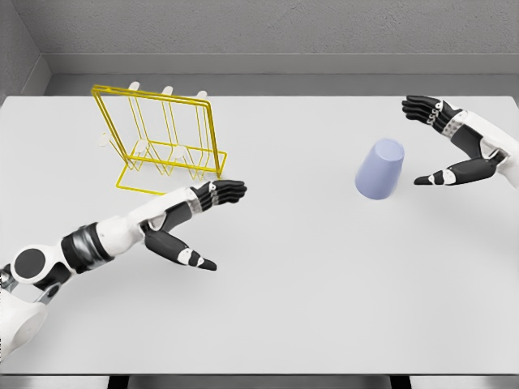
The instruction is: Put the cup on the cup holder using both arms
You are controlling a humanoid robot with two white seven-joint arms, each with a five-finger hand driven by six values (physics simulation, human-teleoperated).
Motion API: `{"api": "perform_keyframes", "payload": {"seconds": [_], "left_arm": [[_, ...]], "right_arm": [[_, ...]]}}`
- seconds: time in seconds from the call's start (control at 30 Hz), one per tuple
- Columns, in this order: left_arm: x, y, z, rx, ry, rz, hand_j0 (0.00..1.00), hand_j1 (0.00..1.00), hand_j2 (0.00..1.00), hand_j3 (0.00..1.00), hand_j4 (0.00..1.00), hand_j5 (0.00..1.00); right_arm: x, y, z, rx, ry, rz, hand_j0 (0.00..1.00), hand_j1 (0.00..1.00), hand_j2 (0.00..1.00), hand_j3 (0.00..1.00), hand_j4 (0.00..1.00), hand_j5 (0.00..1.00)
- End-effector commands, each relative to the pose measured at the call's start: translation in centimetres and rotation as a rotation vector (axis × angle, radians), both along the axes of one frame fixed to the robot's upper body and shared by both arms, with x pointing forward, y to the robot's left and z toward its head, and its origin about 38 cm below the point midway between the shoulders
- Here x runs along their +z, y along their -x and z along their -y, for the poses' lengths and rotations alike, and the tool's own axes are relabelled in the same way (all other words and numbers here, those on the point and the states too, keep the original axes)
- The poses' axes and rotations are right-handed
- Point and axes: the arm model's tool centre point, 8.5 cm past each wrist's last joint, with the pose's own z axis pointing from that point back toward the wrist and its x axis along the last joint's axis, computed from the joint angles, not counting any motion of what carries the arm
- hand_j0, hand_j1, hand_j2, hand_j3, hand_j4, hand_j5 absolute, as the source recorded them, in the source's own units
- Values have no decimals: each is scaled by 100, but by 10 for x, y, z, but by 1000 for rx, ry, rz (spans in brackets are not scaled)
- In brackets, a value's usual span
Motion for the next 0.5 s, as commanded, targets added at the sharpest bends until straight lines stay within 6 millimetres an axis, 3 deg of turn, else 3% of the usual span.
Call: {"api": "perform_keyframes", "payload": {"seconds": [0.0,0.1,0.13,0.2,0.47], "left_arm": [[-7,-1,8,2,9,-60,100,100,100,100,100,100],[-8,1,7,-3,9,-36,100,100,100,100,100,100],[-12,6,16,-38,11,-37,100,100,100,100,100,100],[-12,3,21,-56,16,-9,100,100,100,100,100,100],[-18,-4,28,-55,28,-15,100,100,100,100,100,100]], "right_arm": [[-2,-1,2,-11,-5,-6,100,100,100,100,100,100],[-4,-1,8,-30,-3,-13,100,100,100,100,100,100],[-6,-1,7,-29,-7,-16,100,100,100,100,100,100],[-21,0,2,-32,-27,-44,100,100,100,100,100,100],[-61,-4,38,-188,-36,-132,100,100,100,100,100,100]]}}
